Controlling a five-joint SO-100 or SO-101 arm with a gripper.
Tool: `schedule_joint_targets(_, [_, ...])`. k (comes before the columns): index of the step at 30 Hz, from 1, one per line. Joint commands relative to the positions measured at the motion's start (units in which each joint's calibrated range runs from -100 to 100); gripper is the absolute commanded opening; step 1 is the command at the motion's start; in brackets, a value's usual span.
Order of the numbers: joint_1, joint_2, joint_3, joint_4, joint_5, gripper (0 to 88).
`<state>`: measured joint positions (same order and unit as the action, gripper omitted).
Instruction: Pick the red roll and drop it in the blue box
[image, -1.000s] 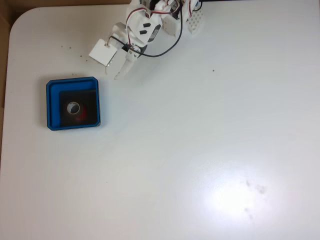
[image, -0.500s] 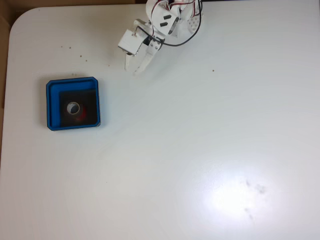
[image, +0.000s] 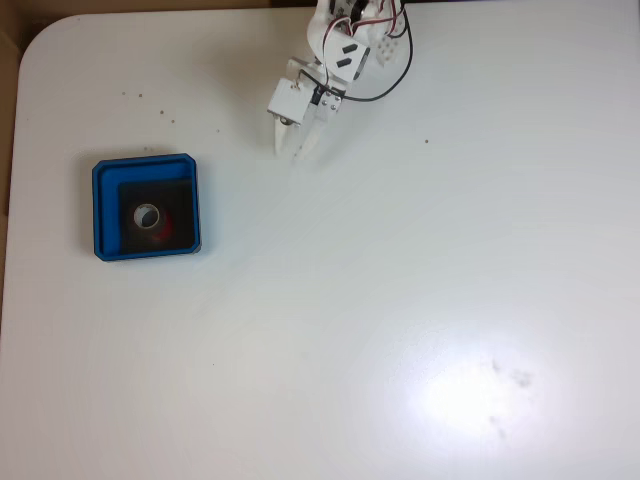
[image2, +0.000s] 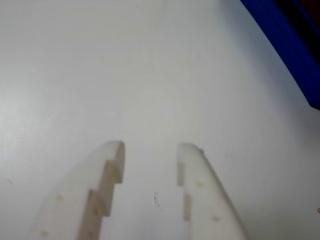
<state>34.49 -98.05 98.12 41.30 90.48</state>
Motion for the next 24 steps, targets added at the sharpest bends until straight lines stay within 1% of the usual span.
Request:
schedule_joint_targets(1, [-4.1,-0.9,1.9,-0.8,0.4,9.8])
schedule_joint_targets(7, [-17.0,-0.9,1.9,-0.4,0.6,9.8])
schedule_joint_targets(11, [-23.9,-0.9,1.9,-0.4,0.2,9.8])
schedule_joint_targets(16, [-28.6,-0.9,1.9,-0.4,0.1,9.7])
schedule_joint_targets(24, [-31.6,-0.9,1.9,-0.3,0.0,9.0])
